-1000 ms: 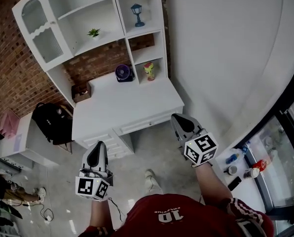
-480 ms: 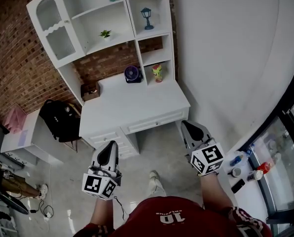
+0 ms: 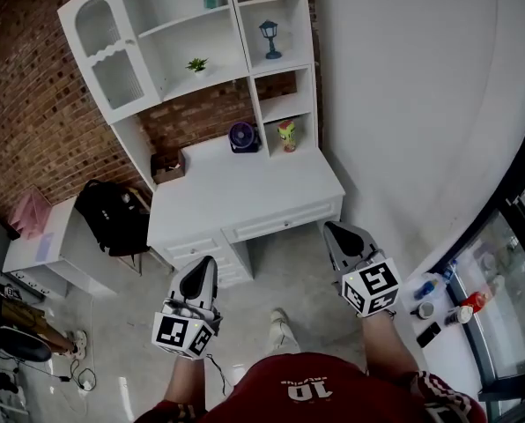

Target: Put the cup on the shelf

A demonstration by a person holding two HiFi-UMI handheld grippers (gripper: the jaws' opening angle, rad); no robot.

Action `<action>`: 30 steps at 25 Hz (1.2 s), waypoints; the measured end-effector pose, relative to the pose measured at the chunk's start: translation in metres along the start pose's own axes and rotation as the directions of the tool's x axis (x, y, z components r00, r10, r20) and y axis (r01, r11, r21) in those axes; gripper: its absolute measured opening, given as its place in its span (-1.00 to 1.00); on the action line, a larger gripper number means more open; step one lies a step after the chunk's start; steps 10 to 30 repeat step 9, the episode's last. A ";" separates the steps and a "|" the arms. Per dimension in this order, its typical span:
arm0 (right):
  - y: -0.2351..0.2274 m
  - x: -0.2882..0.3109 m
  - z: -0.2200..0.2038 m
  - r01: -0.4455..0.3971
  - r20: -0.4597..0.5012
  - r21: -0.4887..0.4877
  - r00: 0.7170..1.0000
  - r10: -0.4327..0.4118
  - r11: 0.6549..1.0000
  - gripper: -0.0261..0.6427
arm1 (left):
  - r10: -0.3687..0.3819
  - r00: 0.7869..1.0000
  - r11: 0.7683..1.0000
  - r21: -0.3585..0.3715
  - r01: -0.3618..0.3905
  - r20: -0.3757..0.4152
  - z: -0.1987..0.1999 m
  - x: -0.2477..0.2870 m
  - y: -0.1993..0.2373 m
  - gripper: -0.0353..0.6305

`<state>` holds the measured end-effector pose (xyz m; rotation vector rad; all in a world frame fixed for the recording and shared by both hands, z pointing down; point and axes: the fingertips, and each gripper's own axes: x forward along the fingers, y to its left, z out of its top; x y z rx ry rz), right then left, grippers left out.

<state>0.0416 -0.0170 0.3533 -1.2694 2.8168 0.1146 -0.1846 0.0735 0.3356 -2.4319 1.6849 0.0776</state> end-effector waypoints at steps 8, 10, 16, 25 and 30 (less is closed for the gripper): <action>0.006 0.004 0.006 0.000 0.000 0.048 1.000 0.000 0.999 -0.91 | -0.027 1.000 0.998 -0.051 0.027 -0.009 0.002 -0.007 0.007 -0.89; 0.009 0.005 0.007 -0.003 -0.001 0.048 1.000 0.003 0.999 -0.91 | -0.025 1.000 0.998 -0.050 0.025 -0.006 0.003 -0.008 0.009 -0.89; 0.009 0.005 0.007 -0.003 -0.001 0.048 1.000 0.003 0.999 -0.91 | -0.025 1.000 0.998 -0.050 0.025 -0.006 0.003 -0.008 0.009 -0.89; 0.009 0.005 0.007 -0.003 -0.001 0.048 1.000 0.003 0.999 -0.91 | -0.025 1.000 0.998 -0.050 0.025 -0.006 0.003 -0.008 0.009 -0.89; 0.009 0.005 0.007 -0.003 -0.001 0.048 1.000 0.003 0.999 -0.91 | -0.025 1.000 0.998 -0.050 0.025 -0.006 0.003 -0.008 0.009 -0.89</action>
